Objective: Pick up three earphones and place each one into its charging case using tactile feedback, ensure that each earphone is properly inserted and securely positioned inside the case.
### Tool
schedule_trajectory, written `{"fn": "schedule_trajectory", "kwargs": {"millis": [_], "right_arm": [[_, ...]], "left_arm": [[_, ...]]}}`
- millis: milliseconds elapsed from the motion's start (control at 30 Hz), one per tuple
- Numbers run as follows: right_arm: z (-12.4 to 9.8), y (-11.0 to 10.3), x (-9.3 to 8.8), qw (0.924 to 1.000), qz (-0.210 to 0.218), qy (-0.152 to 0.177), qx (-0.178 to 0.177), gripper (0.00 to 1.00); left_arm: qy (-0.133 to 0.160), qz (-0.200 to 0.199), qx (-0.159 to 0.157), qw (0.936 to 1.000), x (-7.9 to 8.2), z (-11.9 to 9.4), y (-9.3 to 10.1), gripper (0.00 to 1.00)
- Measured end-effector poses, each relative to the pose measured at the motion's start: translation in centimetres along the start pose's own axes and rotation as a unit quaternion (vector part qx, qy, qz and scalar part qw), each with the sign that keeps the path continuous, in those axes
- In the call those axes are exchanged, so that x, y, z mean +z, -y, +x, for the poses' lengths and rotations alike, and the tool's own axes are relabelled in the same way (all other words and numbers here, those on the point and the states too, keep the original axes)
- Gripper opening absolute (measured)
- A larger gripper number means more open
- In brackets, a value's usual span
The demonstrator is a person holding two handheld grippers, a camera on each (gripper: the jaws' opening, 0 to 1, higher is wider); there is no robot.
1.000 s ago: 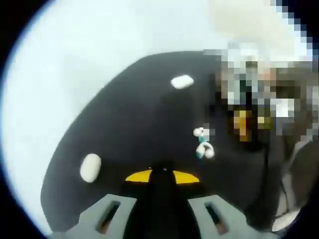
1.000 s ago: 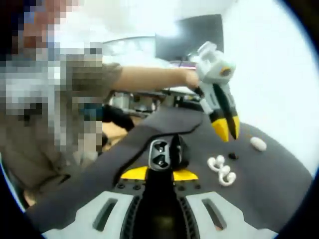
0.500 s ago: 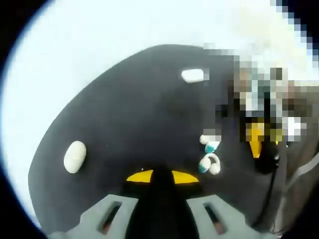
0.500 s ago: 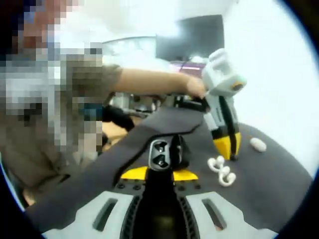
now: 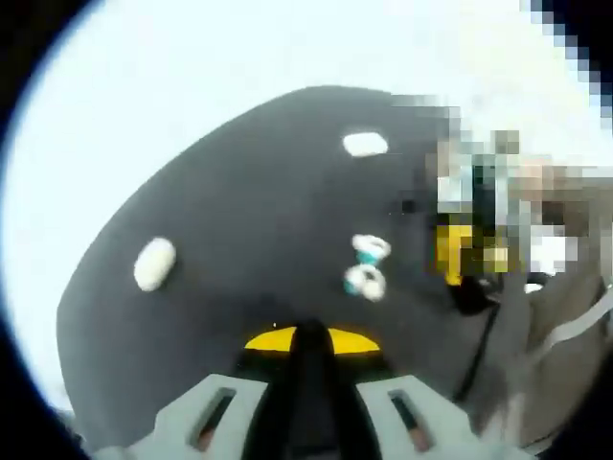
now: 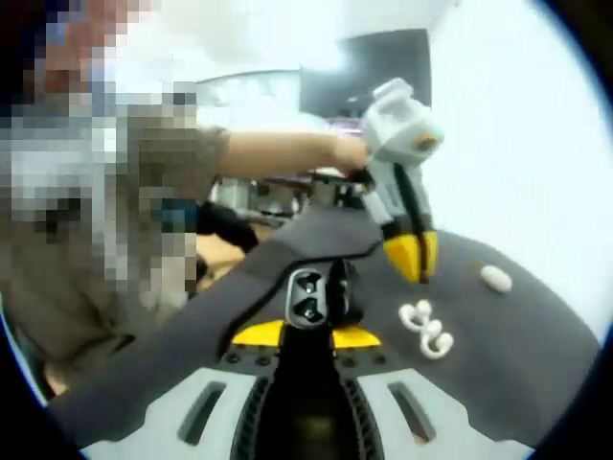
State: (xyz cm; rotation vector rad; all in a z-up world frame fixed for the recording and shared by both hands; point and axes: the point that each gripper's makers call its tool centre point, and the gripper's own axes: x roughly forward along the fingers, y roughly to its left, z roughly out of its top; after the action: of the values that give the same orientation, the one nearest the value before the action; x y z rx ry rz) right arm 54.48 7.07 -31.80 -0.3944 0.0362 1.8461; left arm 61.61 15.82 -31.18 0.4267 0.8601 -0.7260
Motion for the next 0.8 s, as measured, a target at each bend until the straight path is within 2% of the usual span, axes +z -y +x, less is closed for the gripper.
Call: {"fn": "schedule_trajectory", "kwargs": {"millis": [67,200,333,467,533,700,800], "right_arm": [[0.0,0.0,0.0,1.0,0.0,0.0,-0.001,0.18],[0.0,0.1,-0.1,1.0,0.0,0.0,-0.003,0.18],[-0.1,0.2,-0.1,1.0,-0.001,0.0,-0.004,0.18],[-0.1,0.3,-0.1,1.0,-0.001,0.0,-0.003,0.18],[-0.1,0.3,-0.1,1.0,-0.002,0.0,-0.003,0.18],[-0.1,0.4,-0.2,1.0,-0.002,0.0,-0.003,0.18],[-0.1,0.4,-0.2,1.0,-0.002,0.0,-0.003,0.18]], "left_arm": [[0.003,-0.006,-0.015,0.9999,-0.5,-0.4,1.7,0.09],[0.025,-0.018,-0.028,0.9991,-0.4,-0.7,3.9,0.09],[0.029,-0.067,-0.043,0.9964,-0.5,-0.1,5.2,0.09],[0.025,-0.095,-0.024,0.9949,-0.7,0.7,4.7,0.09],[0.025,-0.108,-0.025,0.9935,-0.8,1.1,5.0,0.09],[0.03,-0.1,-0.028,0.9941,-0.7,1.5,5.5,0.09],[0.03,-0.079,-0.035,0.9958,-0.6,0.9,5.8,0.15]]}}
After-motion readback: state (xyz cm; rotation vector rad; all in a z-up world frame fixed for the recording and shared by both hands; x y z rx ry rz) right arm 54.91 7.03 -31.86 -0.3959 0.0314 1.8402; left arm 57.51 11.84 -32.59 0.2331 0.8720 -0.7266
